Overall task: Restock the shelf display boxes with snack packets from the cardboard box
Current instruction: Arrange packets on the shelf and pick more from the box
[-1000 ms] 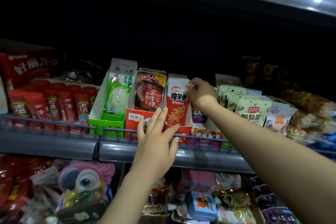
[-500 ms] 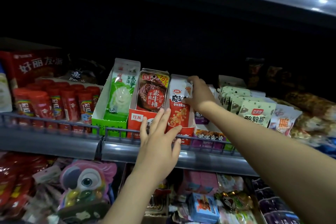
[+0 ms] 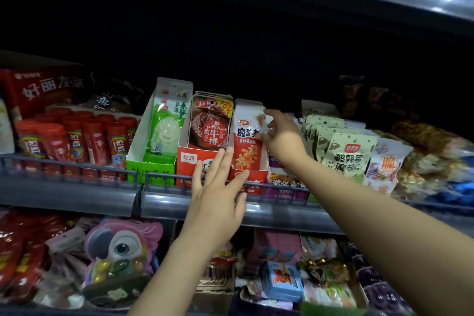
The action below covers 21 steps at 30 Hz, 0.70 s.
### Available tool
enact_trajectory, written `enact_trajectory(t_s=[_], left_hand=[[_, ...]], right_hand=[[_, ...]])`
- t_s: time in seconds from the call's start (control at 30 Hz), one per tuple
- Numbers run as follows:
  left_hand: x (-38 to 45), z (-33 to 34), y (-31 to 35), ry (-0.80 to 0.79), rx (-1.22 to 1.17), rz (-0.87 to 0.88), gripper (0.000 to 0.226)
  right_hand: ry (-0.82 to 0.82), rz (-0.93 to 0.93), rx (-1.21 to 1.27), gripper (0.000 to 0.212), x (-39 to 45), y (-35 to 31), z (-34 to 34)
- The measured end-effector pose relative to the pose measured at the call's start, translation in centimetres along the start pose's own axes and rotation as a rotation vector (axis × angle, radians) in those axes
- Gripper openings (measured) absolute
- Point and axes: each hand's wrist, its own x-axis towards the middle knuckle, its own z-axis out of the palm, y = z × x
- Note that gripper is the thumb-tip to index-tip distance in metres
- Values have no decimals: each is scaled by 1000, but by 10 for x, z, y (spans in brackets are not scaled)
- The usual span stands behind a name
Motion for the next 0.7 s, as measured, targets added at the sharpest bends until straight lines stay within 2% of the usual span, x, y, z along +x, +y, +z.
enact_trajectory(t_s=[0.2,0.33,0.53,0.7], left_hand=[[-22,-2,-2,-21,14,11,50],[-48,2,4,-16,-68,33,48],[-90,29,21,-129,-291,-219,35],[-125,65,30,-221,-459,-378,27]], right_hand=[[55,-28,39,42,-49,-2,-17],[76,14,179,36,-99,1,-16],[55,227,365,24,-188,29,4],[-21,390,438,23,-259,62,37]])
